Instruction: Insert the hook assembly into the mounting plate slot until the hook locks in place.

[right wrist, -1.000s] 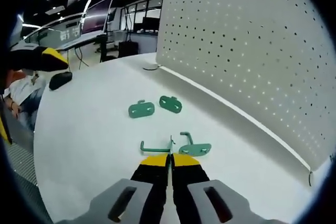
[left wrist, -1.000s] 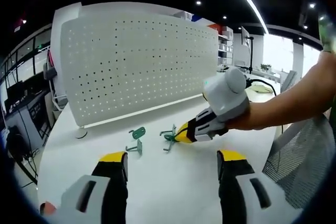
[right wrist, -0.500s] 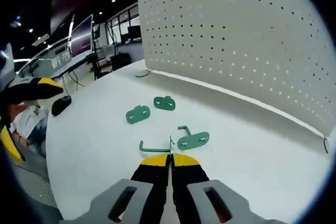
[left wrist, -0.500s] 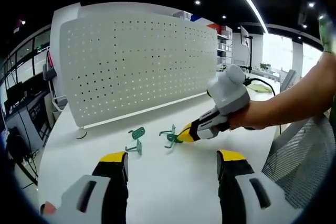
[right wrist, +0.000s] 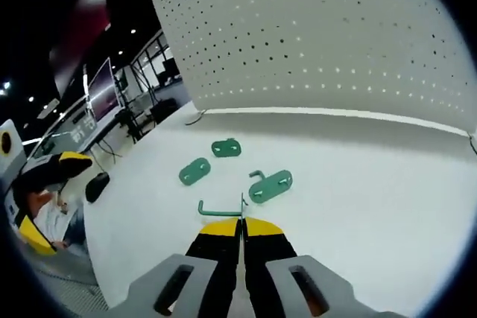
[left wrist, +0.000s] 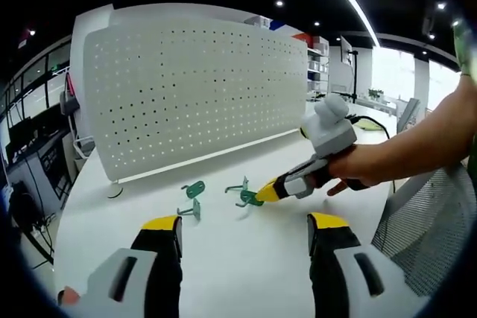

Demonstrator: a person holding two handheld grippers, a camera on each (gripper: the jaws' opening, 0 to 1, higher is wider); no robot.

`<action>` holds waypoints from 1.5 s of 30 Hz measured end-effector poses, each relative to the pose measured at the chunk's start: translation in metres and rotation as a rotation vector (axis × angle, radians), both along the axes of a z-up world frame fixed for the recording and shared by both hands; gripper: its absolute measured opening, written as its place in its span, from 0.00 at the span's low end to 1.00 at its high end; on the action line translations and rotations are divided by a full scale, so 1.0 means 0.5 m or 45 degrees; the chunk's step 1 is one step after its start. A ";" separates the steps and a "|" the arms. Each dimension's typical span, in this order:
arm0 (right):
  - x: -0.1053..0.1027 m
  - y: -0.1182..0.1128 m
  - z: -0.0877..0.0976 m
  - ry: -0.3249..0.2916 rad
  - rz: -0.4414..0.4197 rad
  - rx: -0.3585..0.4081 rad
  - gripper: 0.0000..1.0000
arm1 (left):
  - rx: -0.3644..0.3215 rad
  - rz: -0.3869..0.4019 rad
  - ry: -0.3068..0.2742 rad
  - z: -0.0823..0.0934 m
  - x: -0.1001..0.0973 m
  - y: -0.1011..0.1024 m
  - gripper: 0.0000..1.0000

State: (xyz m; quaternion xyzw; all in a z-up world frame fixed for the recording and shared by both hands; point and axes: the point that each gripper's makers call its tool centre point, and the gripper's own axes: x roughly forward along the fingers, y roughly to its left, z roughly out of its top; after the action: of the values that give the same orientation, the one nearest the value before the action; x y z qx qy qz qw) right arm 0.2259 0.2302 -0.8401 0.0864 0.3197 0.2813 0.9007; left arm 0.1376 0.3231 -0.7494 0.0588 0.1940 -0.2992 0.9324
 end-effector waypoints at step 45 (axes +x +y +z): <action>-0.047 -0.005 0.108 0.168 -0.100 0.503 0.00 | -0.002 -0.007 -0.012 0.006 -0.003 -0.005 0.68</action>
State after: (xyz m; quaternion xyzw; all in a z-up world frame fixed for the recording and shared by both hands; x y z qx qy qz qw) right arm 0.2023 0.2276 -0.7861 0.2920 0.3129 0.2970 0.8536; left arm 0.1361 0.3205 -0.7462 0.0599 0.1891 -0.3016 0.9326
